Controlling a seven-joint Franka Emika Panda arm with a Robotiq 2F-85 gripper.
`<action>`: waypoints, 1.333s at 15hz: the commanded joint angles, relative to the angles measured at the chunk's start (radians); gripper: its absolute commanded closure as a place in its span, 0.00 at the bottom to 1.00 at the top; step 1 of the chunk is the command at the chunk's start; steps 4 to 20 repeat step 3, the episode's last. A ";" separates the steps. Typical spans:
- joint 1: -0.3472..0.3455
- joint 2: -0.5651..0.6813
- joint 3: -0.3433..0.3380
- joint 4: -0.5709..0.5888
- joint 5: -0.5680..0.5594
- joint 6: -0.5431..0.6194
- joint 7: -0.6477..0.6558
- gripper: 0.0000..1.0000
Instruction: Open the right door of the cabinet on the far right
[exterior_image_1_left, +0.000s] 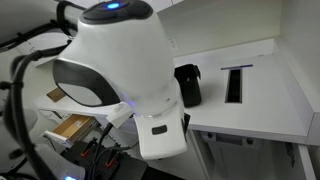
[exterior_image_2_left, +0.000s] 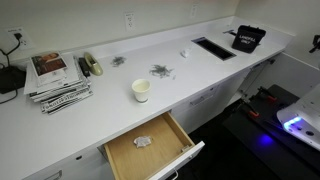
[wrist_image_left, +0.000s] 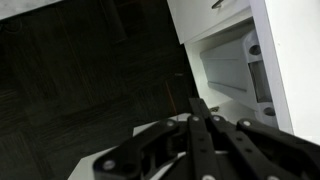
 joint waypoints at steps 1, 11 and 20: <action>0.043 -0.098 -0.016 -0.095 -0.033 0.049 0.003 1.00; 0.056 -0.120 -0.019 -0.115 -0.043 0.063 0.009 1.00; 0.056 -0.120 -0.019 -0.115 -0.043 0.063 0.009 1.00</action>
